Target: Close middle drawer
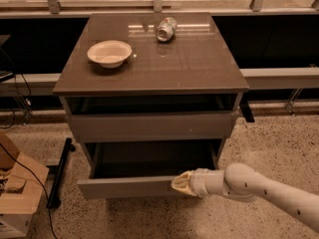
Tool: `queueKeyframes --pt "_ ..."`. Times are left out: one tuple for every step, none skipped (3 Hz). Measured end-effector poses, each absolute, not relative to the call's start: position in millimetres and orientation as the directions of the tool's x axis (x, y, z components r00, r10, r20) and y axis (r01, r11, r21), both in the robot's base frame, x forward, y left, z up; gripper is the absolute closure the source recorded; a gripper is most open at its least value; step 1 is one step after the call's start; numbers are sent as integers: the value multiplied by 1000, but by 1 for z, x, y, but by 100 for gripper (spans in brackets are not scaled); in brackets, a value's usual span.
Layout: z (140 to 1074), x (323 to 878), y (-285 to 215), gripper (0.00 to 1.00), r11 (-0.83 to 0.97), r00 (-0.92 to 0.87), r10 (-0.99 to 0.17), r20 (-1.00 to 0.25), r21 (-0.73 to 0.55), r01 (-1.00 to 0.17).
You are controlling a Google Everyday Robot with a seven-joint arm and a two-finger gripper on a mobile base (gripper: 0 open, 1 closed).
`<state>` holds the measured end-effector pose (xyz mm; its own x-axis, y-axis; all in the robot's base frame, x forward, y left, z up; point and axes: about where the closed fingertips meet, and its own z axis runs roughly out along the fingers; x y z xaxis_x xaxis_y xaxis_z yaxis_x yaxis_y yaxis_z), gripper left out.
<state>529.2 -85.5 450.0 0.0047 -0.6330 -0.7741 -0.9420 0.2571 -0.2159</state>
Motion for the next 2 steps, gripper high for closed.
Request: queueKeyframes --pt "448 537 -84 34 263 4 -633 -774 -221 -939" --pt "442 564 -81 12 277 -2 -640 -768 -228 -933"
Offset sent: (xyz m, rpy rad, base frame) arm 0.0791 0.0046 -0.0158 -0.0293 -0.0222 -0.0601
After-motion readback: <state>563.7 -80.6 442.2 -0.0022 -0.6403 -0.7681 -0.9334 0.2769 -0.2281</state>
